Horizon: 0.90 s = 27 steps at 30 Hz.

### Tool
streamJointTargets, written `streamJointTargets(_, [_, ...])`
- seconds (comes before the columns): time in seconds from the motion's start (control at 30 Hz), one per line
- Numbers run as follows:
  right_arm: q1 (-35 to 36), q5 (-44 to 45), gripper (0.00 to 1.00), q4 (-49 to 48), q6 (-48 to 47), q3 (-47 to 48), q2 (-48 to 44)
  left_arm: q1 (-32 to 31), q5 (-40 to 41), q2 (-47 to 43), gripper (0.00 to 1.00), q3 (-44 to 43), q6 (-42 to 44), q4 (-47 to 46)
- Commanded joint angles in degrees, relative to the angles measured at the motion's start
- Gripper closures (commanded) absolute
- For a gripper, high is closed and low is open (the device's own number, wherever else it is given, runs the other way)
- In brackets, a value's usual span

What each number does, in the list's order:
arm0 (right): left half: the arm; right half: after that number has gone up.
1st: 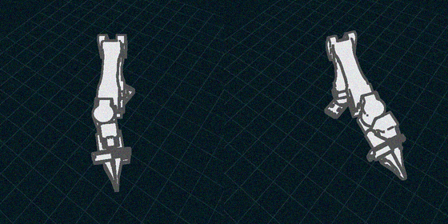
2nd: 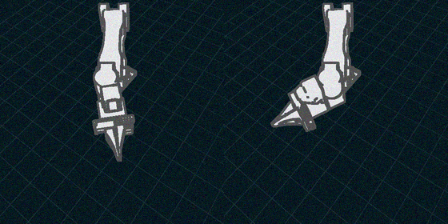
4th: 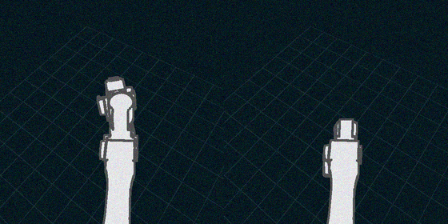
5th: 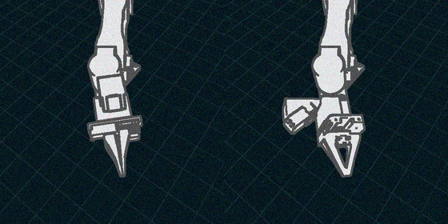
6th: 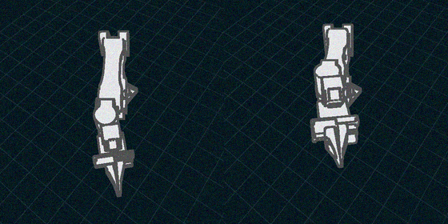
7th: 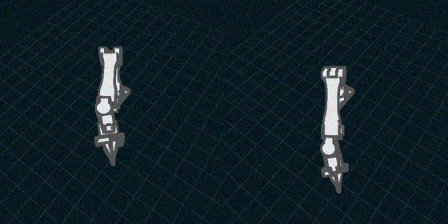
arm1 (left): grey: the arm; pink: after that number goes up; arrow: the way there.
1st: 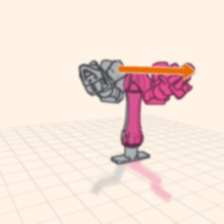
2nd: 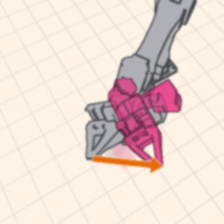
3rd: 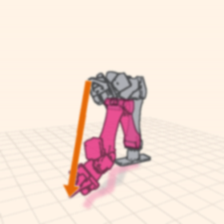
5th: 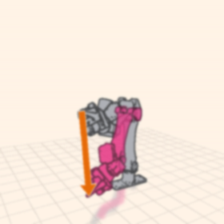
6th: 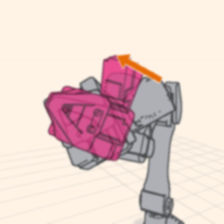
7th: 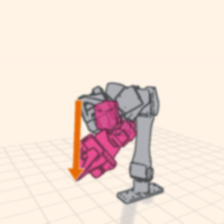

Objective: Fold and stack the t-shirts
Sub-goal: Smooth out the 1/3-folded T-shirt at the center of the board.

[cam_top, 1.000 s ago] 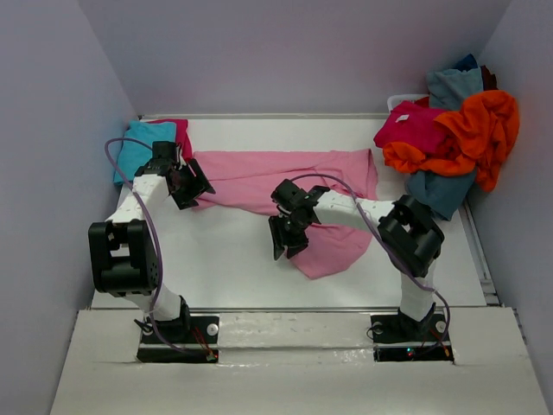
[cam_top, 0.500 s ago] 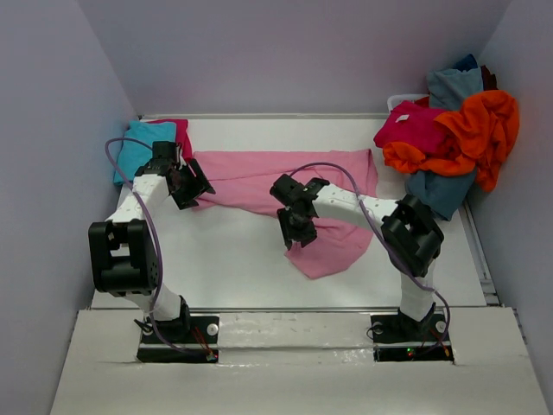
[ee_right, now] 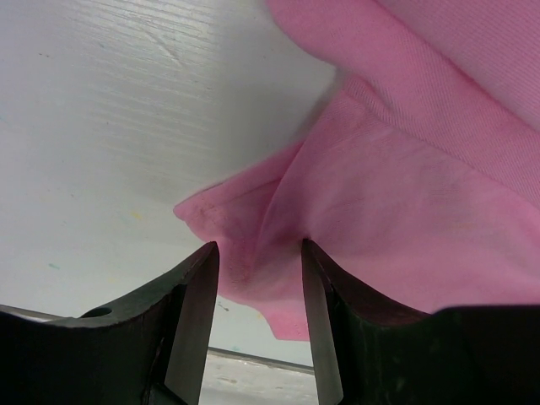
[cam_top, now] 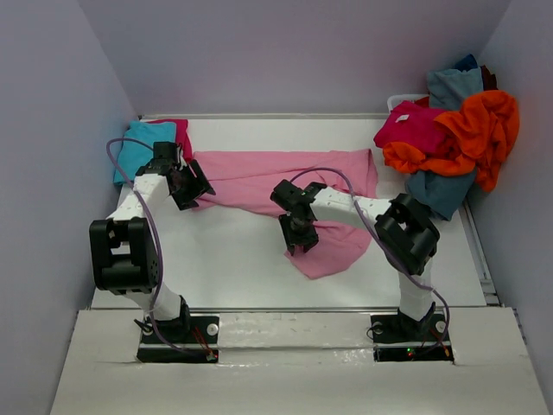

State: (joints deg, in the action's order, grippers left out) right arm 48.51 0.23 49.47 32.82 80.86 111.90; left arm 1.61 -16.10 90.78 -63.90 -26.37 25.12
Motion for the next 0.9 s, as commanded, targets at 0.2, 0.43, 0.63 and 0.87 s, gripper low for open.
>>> streamJointTargets(0.2, [1.6,-2.4,0.51,-2.0,-0.1,-1.6,2.4,0.3,-0.4,0.4,0.26,-2.3,0.8,-0.3])
streamJointTargets(0.43, [1.6,-3.3,0.53,-2.6,1.5,-4.6,2.3,0.3,2.3,0.3,0.26,-1.2,0.1,0.2])
streamJointTargets(0.63, [2.1,-3.4,0.53,-3.2,1.6,-5.5,1.7,1.6,5.1,0.6,0.26,-0.2,-1.1,-0.8])
streamJointTargets(0.87, [2.1,-3.1,0.54,-3.1,1.3,-5.2,1.7,5.9,1.8,1.3,0.26,1.8,-2.3,-3.8])
